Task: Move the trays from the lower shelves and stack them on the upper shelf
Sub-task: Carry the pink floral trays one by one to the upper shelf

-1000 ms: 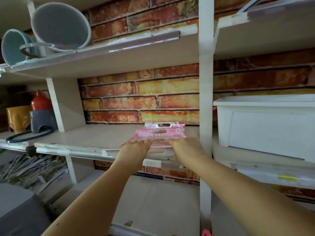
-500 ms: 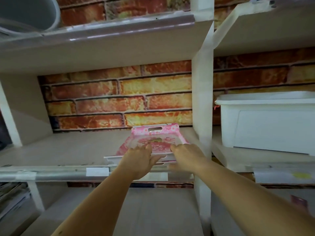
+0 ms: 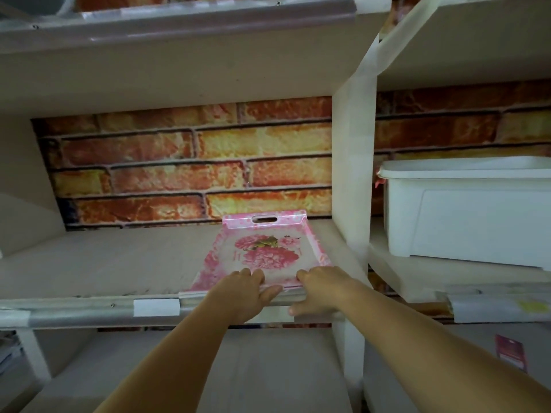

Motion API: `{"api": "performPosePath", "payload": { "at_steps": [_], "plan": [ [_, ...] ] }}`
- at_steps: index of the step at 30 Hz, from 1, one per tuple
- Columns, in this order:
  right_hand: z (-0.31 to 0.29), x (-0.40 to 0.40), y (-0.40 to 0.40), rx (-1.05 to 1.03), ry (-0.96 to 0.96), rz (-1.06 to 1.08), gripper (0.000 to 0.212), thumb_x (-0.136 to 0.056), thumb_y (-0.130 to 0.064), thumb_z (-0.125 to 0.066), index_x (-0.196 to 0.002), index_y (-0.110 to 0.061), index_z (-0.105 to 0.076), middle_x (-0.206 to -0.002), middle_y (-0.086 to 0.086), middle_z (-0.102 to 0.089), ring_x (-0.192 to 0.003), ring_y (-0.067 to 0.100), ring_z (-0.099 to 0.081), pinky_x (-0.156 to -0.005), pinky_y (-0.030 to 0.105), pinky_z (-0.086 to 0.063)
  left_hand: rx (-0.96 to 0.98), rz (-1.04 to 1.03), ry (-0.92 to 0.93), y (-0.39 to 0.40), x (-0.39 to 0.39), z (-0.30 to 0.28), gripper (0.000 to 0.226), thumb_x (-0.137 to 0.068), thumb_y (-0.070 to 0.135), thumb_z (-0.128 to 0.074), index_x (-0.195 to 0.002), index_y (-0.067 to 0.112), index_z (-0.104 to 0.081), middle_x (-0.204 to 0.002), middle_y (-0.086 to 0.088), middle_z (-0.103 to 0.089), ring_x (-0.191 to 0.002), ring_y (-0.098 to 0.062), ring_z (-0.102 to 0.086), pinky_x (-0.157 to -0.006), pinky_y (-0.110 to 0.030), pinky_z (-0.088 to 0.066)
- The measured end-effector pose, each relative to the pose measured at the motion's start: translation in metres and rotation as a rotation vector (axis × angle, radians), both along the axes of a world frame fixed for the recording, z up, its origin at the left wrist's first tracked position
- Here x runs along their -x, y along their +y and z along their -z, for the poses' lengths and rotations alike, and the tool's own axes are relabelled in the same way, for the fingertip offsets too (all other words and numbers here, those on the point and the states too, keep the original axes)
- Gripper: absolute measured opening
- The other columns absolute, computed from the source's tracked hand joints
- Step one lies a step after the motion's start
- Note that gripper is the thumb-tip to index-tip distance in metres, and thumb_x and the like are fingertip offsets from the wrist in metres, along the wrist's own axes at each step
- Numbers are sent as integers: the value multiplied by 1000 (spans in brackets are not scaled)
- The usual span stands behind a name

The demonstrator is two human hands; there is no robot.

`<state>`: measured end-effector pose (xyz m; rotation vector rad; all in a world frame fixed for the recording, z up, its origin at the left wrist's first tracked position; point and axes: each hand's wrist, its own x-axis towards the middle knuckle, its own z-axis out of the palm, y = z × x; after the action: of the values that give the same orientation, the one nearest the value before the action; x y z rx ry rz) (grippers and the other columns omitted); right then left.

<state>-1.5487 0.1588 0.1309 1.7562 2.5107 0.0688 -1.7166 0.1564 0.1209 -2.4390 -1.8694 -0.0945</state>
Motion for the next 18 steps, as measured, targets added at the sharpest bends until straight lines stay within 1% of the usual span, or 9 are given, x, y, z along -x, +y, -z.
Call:
{"api": "performPosePath", "payload": {
  "at_steps": [4,6,8,11,14,16,18],
  "plan": [
    [-5,-2,-3,50,68,10,69,-88,-61,-47,-140,-17,-38,-133,7,-52,-119,24,-51,-95,33,-41,22,-34,-85,3,-5,-6,57,-97,56,-21,-127,14,-45,-119,-10,-59,-108,-25,-55,-96,-39,-44],
    [-10,-2,-6,33,110,6,72,-89,-64,-42,-144,-18,-34,-140,6,-48,-125,25,-48,-99,35,-39,-47,-40,-113,4,-7,-12,56,-98,54,-20,-130,15,-44,-120,-10,-60,-109,-26,-57,-98,-42,-44],
    [-16,0,-10,-5,132,-7,70,-92,-62,-38,-147,-20,-31,-145,6,-44,-129,25,-45,-103,37,-37,-138,-36,-94,1,-7,-21,54,-99,51,-19,-130,15,-46,-121,-11,-61,-109,-29,-58,-97,-44,-44],
    [-29,2,-18,-67,192,-16,60,-98,-55,-31,-145,-19,-34,-143,8,-47,-127,26,-47,-99,37,-39,-214,-63,-105,-6,-8,-37,51,-100,48,-21,-128,15,-47,-120,-12,-61,-110,-31,-58,-93,-40,-44],
    [-40,4,-24,-143,237,-8,56,-99,-52,-30,-142,-16,-38,-136,8,-53,-121,26,-51,-93,36,-42,-239,-81,-91,-14,-7,-48,50,-100,48,-23,-122,12,-49,-117,-13,-61,-107,-31,-58,-89,-38,-43],
    [-43,4,-28,-170,253,4,55,-99,-52,-30,-139,-15,-43,-132,7,-56,-118,25,-54,-90,35,-43,-244,-83,-98,-19,-6,-52,49,-99,48,-24,-120,11,-50,-117,-13,-61,-107,-32,-58,-89,-39,-43],
    [-48,4,-32,-196,269,9,52,-100,-50,-29,-131,-14,-51,-125,6,-60,-112,24,-56,-82,32,-42,-254,-80,-97,-24,-6,-56,48,-99,47,-25,-120,11,-50,-117,-13,-62,-107,-33,-57,-90,-40,-44]
  ]
}}
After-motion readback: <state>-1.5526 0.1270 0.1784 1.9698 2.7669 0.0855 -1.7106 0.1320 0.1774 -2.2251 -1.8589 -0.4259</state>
